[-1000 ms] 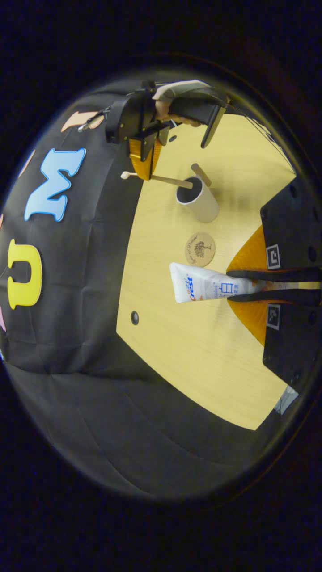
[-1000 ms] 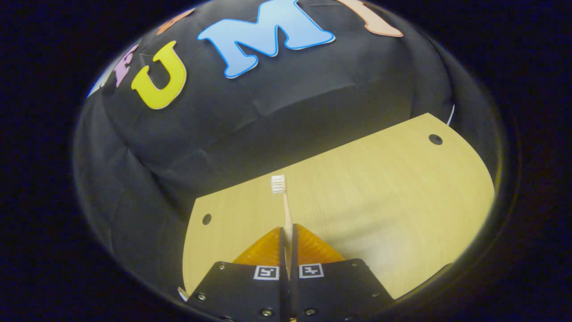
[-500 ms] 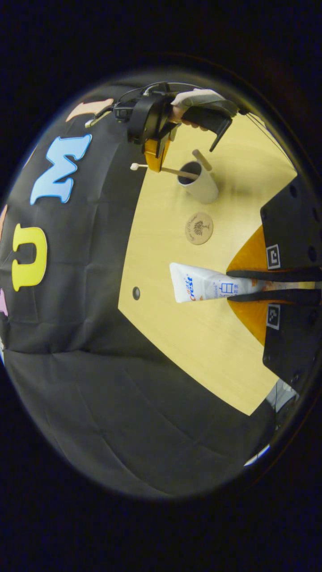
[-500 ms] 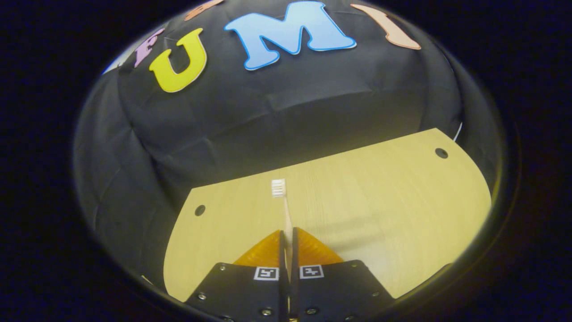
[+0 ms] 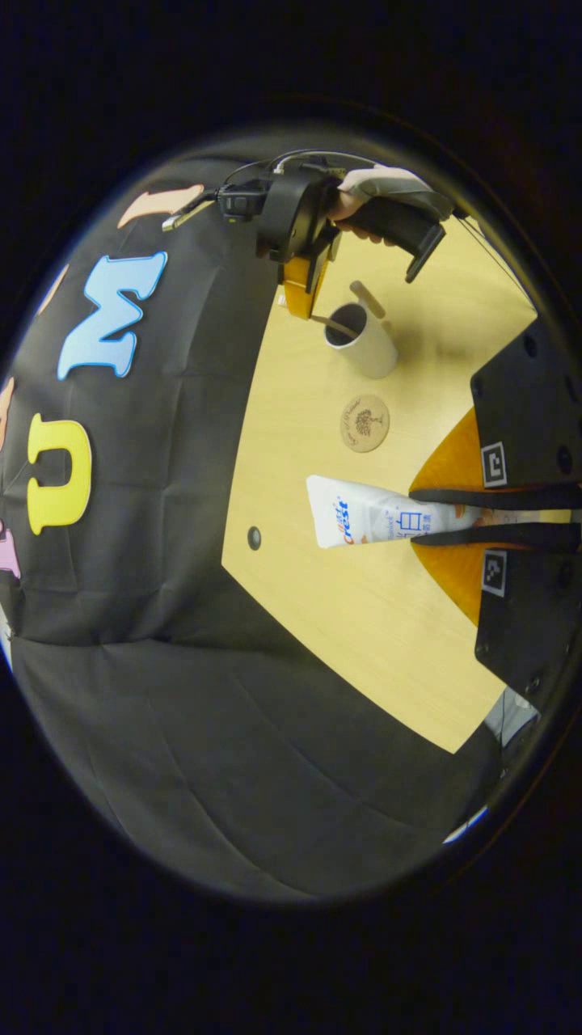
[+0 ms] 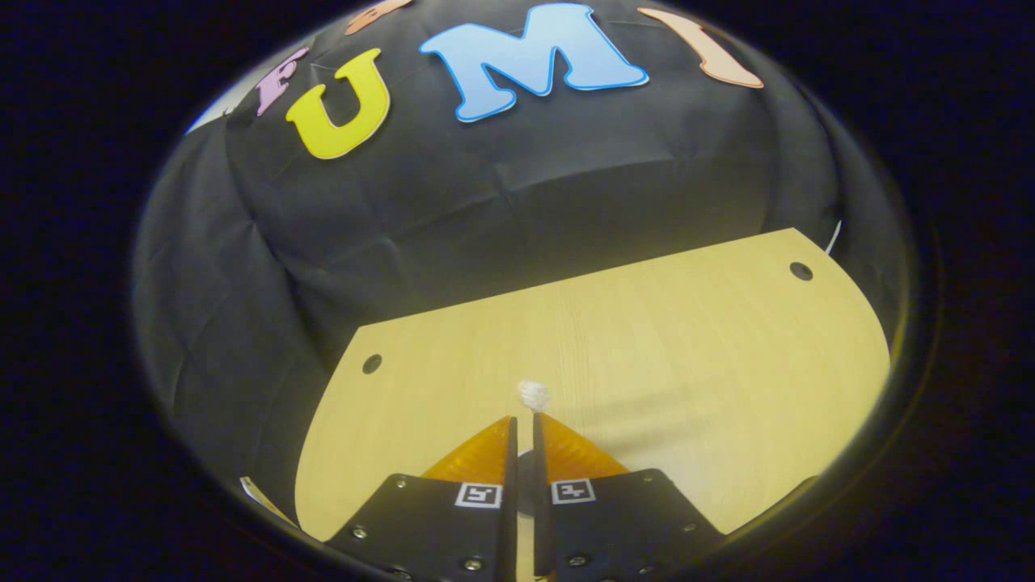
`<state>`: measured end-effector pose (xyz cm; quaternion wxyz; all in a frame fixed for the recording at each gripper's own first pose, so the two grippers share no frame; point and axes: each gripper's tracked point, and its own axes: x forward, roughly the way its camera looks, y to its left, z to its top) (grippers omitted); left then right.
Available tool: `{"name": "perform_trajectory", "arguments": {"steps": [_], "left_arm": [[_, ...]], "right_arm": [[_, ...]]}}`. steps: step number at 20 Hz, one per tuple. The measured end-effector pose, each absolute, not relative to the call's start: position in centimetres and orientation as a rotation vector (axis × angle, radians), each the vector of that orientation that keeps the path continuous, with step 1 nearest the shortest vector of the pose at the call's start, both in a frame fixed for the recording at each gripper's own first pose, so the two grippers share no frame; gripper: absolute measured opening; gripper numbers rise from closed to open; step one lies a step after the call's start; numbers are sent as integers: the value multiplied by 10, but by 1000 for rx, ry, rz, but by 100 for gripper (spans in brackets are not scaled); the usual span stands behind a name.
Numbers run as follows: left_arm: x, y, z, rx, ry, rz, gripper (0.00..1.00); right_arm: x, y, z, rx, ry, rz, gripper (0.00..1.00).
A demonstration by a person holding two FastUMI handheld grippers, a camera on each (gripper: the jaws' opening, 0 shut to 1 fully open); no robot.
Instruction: Put the toothbrush and toothpaste on the desktop into the cup, then pick up the cup and place it on the coaster on the desktop.
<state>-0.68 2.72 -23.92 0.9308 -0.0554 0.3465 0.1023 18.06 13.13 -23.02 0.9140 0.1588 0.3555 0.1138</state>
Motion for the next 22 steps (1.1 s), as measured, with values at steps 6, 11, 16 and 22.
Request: {"name": "perform_trajectory", "arguments": {"steps": [6, 11, 16, 22], "left_arm": [[-2, 13, -227, -109, 666, 180, 14], [33, -16, -211, -70, 581, 95, 13], [85, -75, -198, -92, 478, -84, 13], [144, -126, -210, -191, 458, -229, 13]], "right_arm": [[165, 122, -214, 347, 717, 251, 9], [144, 95, -200, 370, 696, 238, 9], [110, 48, -207, 345, 714, 179, 8], [48, 4, -232, 364, 785, 111, 9]]}}
